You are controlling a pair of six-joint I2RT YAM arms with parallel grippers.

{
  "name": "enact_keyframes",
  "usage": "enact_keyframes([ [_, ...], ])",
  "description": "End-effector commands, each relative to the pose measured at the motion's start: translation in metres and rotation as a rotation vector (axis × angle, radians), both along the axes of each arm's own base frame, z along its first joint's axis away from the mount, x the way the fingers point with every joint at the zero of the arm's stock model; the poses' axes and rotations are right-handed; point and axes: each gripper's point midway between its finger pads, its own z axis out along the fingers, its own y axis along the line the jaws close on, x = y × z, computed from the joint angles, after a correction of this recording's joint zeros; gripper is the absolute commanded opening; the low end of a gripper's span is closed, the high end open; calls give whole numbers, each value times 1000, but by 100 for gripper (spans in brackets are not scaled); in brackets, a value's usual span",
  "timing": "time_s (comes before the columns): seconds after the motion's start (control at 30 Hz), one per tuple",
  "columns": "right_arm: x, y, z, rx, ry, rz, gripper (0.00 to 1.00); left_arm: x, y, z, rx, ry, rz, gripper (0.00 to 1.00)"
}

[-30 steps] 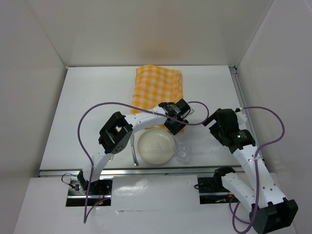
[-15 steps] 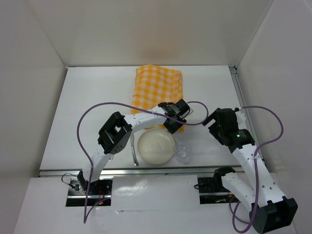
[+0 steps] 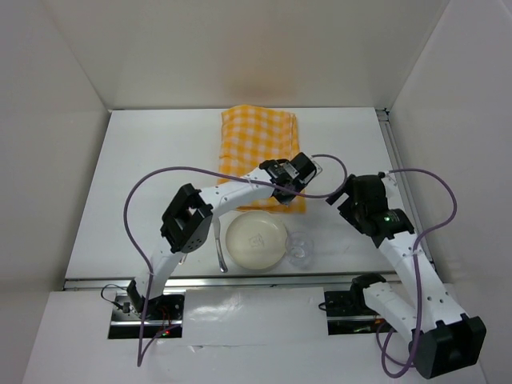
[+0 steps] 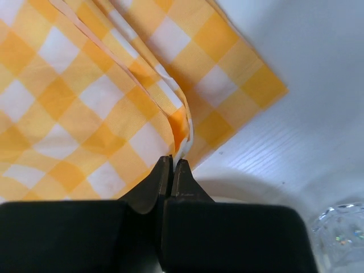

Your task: Set the dinner table for one person

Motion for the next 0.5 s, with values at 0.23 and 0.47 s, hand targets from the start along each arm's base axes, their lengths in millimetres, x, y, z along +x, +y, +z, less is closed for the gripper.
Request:
enact_keyframes([
  [0.23,20,43,-24,100,29,220,100,66,36,135,-364,-54,177,0],
  [0.47,42,78,-30,255,-4,305,95,85,113,205,-726,15,312,0],
])
